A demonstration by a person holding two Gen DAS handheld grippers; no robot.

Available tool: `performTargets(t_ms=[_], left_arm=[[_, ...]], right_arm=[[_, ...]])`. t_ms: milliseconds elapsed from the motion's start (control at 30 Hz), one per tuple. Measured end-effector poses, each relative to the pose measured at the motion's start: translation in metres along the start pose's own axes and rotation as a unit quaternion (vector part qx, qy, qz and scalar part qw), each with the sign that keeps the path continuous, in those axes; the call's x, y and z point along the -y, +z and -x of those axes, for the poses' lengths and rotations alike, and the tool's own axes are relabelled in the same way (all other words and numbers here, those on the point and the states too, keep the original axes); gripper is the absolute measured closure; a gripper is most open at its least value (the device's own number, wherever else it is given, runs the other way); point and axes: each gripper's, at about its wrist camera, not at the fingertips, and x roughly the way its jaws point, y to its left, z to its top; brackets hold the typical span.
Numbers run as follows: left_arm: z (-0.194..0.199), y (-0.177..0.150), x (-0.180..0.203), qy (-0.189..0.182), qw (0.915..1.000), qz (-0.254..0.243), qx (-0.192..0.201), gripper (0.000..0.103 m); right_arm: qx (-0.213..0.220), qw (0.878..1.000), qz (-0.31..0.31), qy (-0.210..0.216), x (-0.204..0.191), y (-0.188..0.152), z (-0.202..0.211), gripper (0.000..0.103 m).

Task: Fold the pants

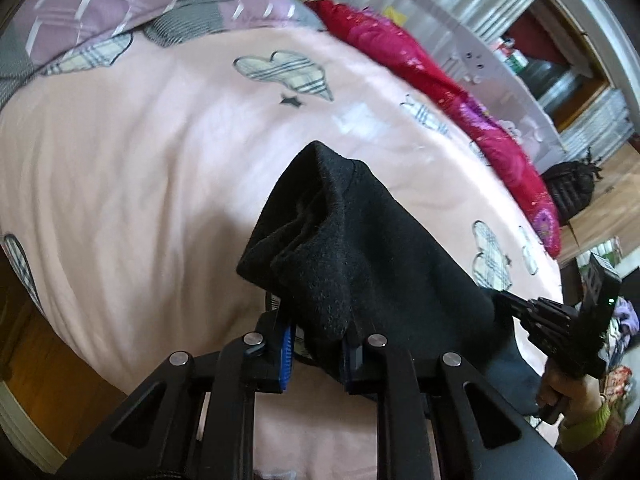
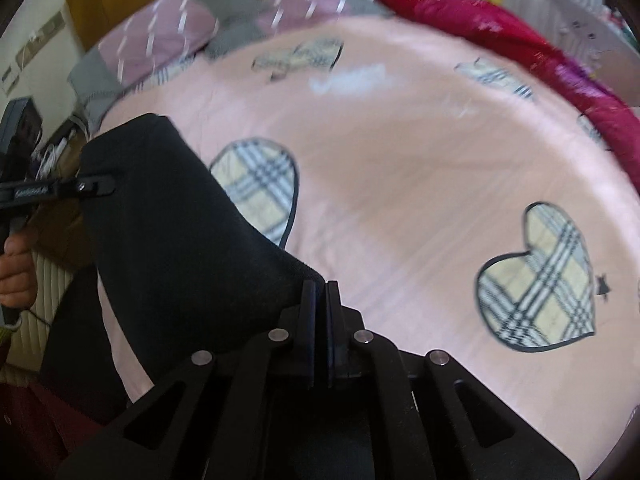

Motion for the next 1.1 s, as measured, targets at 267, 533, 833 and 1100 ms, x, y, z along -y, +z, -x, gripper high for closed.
performTargets(t_ms=[267, 533, 833, 1100], left_arm=[[-0.021, -0.004, -0.011, 0.016, 0.9997, -0.016, -0.013, 0.086], [-0.048, -0.023, -0.035, 0.046, 0.9969, -0.044, -0.046, 0.073], [-0.002, -0.025, -0.029, 0.061, 0.9968, -0.052, -0.001, 0.065], [0.018, -0.029, 0.024, 0.019, 0.9948, -0.100, 0.011, 0.059]], right_arm=[[0.011, 0.997, 0.004, -0.070, -0.015, -0.005, -0.014, 0.099], [-0.013, 0.995, -0.057, -0.085, -0.009, -0.027, -0.050, 0.088], [0.048, 0.985, -0.154, -0.064, 0.003, -0.070, 0.015, 0.083], [0.069, 0.967, -0.239, -0.059, 0.017, -0.139, 0.066, 0.079]])
